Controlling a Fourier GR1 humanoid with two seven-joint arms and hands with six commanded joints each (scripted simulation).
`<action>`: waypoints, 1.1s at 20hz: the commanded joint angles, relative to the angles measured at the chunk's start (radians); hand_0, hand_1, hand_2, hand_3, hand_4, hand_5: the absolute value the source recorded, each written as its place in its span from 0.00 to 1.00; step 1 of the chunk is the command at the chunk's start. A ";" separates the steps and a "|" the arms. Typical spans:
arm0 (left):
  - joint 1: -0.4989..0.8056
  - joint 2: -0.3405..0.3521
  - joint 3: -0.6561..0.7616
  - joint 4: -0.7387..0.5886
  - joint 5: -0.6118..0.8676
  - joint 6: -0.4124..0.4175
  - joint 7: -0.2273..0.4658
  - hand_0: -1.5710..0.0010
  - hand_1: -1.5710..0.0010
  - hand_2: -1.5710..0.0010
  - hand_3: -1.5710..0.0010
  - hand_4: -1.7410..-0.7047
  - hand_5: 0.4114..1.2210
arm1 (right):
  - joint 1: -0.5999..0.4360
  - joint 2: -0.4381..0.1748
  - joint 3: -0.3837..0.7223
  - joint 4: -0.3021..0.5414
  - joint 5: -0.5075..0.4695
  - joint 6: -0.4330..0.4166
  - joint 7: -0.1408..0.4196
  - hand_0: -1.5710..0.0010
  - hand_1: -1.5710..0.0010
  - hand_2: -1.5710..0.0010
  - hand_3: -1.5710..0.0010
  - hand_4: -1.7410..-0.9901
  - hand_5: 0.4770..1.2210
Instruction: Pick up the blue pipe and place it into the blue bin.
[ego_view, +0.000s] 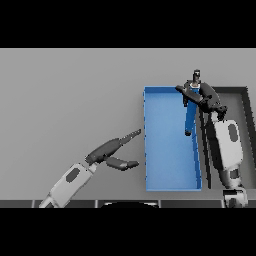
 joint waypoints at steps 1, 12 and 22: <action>-0.008 -0.017 -0.008 0.003 -0.007 0.009 0.019 1.00 1.00 1.00 1.00 0.88 0.07 | 0.013 -0.006 0.041 0.000 -0.010 -0.016 0.000 0.00 0.00 0.00 0.25 0.23 1.00; -0.015 -0.012 -0.006 -0.004 -0.005 0.008 0.029 1.00 1.00 1.00 1.00 0.88 0.08 | -0.040 -0.292 0.613 0.080 -0.464 -0.234 0.000 0.69 0.71 0.72 0.83 0.63 0.89; -0.006 -0.002 0.000 -0.025 0.005 0.010 0.036 1.00 1.00 1.00 1.00 0.88 0.07 | -0.059 -0.351 0.697 0.021 -0.318 -0.158 -0.008 0.96 0.97 0.97 0.98 0.74 0.46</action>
